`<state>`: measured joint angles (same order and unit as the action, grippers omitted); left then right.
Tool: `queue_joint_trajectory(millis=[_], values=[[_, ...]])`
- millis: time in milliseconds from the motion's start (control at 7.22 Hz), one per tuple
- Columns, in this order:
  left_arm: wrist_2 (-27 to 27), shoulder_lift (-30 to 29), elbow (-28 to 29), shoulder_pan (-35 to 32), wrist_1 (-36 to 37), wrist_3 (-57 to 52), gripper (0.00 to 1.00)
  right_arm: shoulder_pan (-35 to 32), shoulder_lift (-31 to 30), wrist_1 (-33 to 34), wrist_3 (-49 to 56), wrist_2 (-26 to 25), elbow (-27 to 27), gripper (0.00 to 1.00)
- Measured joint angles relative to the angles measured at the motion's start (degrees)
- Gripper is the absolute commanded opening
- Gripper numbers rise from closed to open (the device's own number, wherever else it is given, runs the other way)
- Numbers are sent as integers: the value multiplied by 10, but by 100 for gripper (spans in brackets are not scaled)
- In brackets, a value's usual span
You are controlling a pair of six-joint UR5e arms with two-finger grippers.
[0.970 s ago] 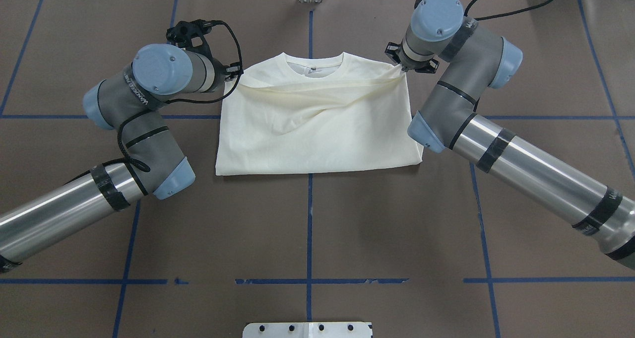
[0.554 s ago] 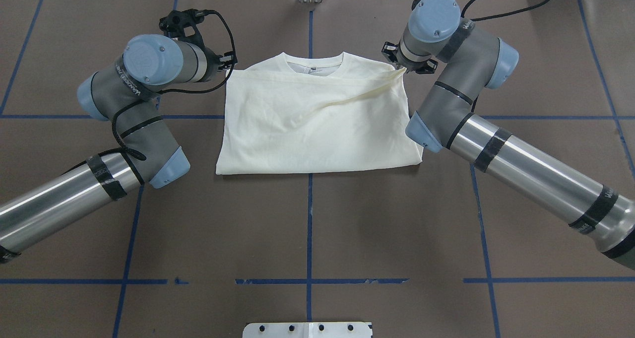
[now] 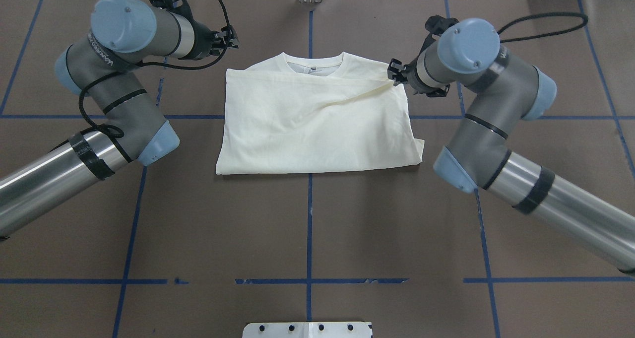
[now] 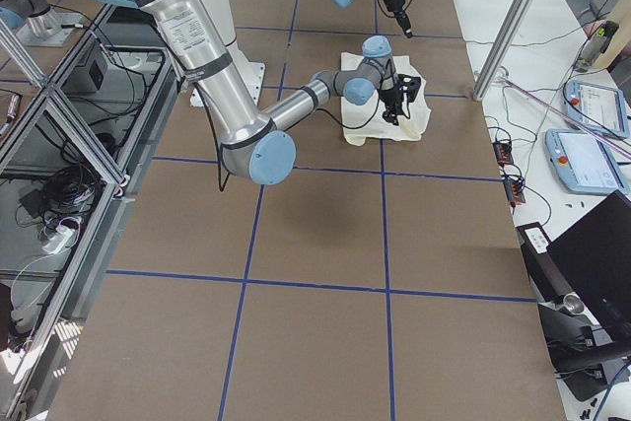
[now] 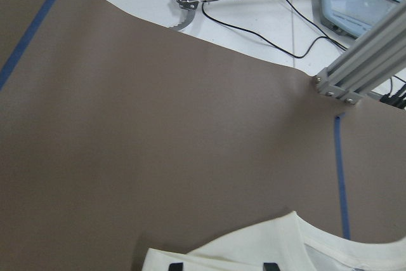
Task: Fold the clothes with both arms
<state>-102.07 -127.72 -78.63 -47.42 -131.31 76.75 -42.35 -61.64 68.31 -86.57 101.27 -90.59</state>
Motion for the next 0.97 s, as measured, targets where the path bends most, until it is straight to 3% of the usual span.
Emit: queue_joint_trajectory(millis=[277,554,831,970], values=[[-12,9,-21,-1,-1,1,52,63,-99,-4,-72,-30,-96,68],[-13,16,-25,-1,0,2,52,107,-126,-5,-96,-70,-116,63],[-13,19,-25,0,1,2,53,119,-125,-5,-98,-80,-113,41],[-12,23,-26,0,1,2,53,120,-125,-5,-97,-81,-108,5]])
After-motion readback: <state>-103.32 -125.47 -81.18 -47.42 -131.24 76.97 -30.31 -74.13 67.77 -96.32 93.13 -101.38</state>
